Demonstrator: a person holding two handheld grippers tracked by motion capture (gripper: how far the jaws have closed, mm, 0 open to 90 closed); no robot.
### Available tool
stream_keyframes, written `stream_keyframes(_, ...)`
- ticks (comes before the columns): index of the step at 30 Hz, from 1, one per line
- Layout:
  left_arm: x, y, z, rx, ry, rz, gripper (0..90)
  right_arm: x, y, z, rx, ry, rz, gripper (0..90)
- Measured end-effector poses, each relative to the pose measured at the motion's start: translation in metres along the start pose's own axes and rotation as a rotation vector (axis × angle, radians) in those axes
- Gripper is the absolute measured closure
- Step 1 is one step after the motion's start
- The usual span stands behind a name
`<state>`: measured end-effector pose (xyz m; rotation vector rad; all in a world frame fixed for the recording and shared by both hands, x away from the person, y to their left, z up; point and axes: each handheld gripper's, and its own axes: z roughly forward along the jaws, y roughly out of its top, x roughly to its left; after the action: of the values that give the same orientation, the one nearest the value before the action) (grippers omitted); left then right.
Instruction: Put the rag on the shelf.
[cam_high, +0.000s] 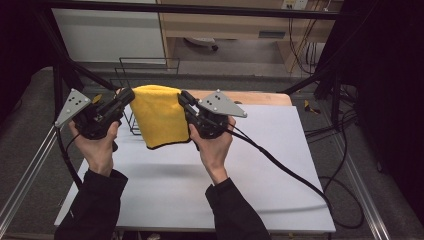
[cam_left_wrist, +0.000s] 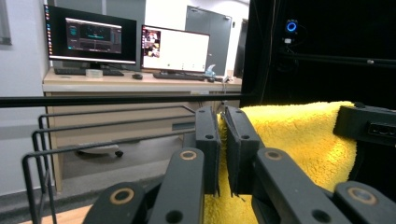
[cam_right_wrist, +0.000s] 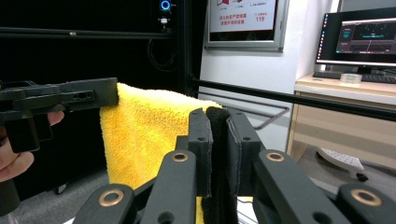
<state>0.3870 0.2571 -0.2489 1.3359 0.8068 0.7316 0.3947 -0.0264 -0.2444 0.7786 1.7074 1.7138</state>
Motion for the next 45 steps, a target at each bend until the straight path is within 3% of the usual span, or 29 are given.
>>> stream_keyframes(14, 0.022, 0.022, 0.002, -0.060, 0.021, -0.014, 84.5, 0.004, 0.023, 0.031, -0.039, -0.002, -0.018, 81.8)
stream_keyframes(27, 0.033, 0.054, 0.002, -0.103, 0.040, 0.008, 84.6, 0.010, 0.054, 0.048, -0.084, 0.002, -0.025, 81.8)
stream_keyframes(35, 0.038, 0.075, 0.008, -0.120, 0.047, 0.027, 84.5, 0.008, 0.073, 0.057, -0.106, -0.001, -0.029, 81.9)
stream_keyframes(45, 0.046, 0.095, 0.019, -0.122, 0.049, 0.021, 84.5, 0.004, 0.092, 0.068, -0.125, -0.012, -0.024, 81.9)
